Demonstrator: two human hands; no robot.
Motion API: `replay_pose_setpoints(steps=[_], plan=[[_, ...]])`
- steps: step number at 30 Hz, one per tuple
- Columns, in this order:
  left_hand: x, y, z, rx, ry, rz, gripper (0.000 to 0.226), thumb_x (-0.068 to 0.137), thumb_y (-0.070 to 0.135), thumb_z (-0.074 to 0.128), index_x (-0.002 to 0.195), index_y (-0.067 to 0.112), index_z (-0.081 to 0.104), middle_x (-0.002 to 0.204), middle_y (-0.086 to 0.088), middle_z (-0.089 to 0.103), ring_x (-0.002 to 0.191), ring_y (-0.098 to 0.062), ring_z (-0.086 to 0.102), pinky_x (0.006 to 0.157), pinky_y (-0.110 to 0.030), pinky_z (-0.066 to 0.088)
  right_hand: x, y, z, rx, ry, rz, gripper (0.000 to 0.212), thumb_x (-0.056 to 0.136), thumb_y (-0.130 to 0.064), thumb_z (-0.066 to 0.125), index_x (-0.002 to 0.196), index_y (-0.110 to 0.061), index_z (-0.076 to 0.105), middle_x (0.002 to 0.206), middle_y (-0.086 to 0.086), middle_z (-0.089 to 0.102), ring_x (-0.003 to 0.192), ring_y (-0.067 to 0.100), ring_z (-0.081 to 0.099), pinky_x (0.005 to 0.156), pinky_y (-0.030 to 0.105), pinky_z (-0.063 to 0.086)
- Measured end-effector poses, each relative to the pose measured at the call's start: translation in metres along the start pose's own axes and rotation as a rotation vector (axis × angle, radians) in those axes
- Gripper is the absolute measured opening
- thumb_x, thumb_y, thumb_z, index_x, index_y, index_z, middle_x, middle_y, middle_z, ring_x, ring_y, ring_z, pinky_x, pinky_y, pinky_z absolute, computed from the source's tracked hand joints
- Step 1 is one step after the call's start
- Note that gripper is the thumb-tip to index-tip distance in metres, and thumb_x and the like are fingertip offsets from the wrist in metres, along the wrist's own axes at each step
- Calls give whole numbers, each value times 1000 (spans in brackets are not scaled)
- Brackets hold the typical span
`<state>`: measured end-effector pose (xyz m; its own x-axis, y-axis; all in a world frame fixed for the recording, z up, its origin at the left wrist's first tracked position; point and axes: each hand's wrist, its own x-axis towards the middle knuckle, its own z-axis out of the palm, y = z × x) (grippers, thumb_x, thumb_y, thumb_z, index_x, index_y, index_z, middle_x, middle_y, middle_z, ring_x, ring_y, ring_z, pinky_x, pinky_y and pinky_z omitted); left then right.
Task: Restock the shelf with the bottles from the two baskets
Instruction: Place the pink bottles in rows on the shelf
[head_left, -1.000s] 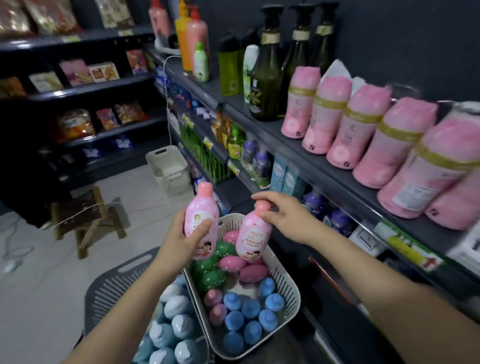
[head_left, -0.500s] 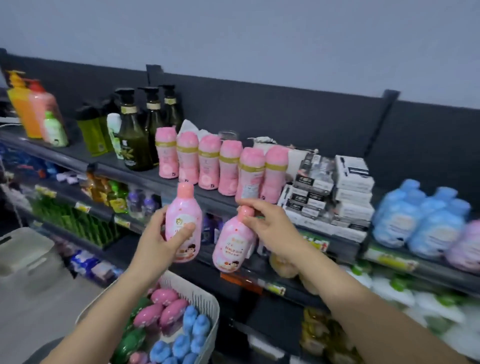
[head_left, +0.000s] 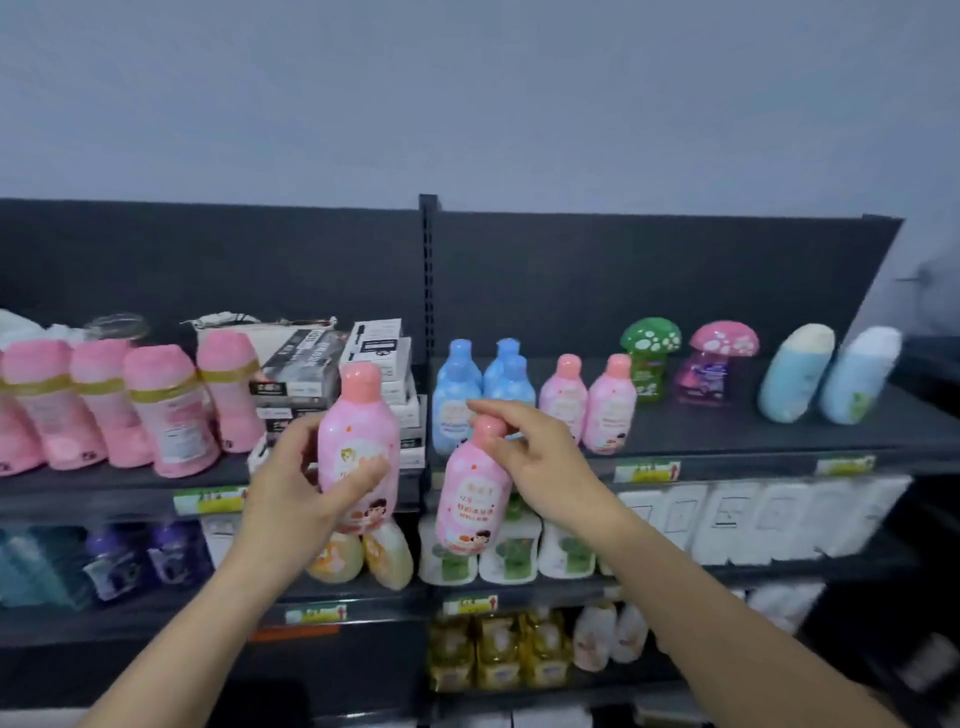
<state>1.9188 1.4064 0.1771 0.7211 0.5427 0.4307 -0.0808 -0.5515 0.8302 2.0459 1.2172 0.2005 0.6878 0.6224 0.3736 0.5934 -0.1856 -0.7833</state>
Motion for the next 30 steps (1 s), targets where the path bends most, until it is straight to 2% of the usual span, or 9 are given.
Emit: replay_pose_setpoints(steps=[4, 7, 12, 16, 19, 22, 24, 26, 30], plan=[[5, 34, 72, 3, -25, 34, 42, 69, 33, 82, 96, 40, 51, 87, 13, 65, 78, 1, 61, 62, -16, 45, -15, 38, -65, -1, 7, 20, 34, 94, -12, 54, 126, -23, 57, 118, -14, 56, 102, -4, 51, 88, 6, 39], [8, 58, 122, 11, -19, 49, 42, 73, 20, 78, 93, 41, 49, 89, 13, 63, 78, 5, 59, 60, -12, 46, -21, 65, -115, 14, 38, 23, 33, 93, -9, 56, 123, -24, 60, 117, -12, 59, 103, 4, 56, 87, 10, 42], [14, 84, 179, -19, 40, 35, 33, 75, 24, 75, 98, 35, 54, 94, 12, 62, 81, 6, 57, 64, -8, 43, -21, 100, -188, -1, 59, 5, 34, 92, -5, 56, 118, -26, 61, 116, -13, 62, 106, 3, 57, 93, 22, 45], [22, 98, 198, -13, 76, 14, 41, 74, 33, 73, 110, 24, 55, 97, 13, 62, 85, 0, 59, 71, -21, 45, -10, 112, -221, -30, 51, -44, 35, 92, -8, 57, 116, -33, 60, 116, -18, 62, 106, -3, 56, 92, 12, 44], [34, 111, 204, 24, 94, 20, 40, 75, 34, 72, 110, 24, 54, 94, 15, 62, 82, 4, 58, 68, -17, 43, 4, 110, -236, -11, 58, -71, 35, 92, -9, 56, 114, -35, 59, 112, -20, 62, 104, -4, 57, 85, 5, 43], [51, 123, 206, 46, 133, 52, 37, 78, 31, 73, 109, 23, 55, 92, 14, 62, 79, 6, 58, 63, -11, 43, 23, 105, -246, -40, 83, -103, 33, 92, -8, 55, 117, -29, 60, 108, -23, 59, 101, -10, 55, 81, 2, 41], [66, 132, 207, 25, 147, 64, 39, 78, 31, 73, 111, 21, 55, 94, 13, 63, 81, 6, 59, 63, -8, 44, 35, 101, -250, -58, 106, -113, 33, 92, -9, 55, 120, -26, 60, 106, -25, 57, 99, -8, 55, 82, 6, 41], [81, 141, 208, -27, 142, 76, 45, 79, 29, 72, 118, 21, 52, 100, 14, 61, 85, 5, 60, 66, -7, 45, 47, 97, -253, -86, 156, -124, 33, 92, -8, 55, 121, -22, 61, 108, -19, 59, 101, 0, 56, 89, 15, 42], [113, 151, 208, -66, 72, 120, 66, 82, 24, 71, 134, 39, 32, 103, 10, 62, 91, -3, 63, 74, -20, 52, 74, 89, -260, -112, 243, -138, 33, 92, -8, 55, 122, -21, 61, 118, -6, 63, 112, 11, 56, 99, 31, 45]])
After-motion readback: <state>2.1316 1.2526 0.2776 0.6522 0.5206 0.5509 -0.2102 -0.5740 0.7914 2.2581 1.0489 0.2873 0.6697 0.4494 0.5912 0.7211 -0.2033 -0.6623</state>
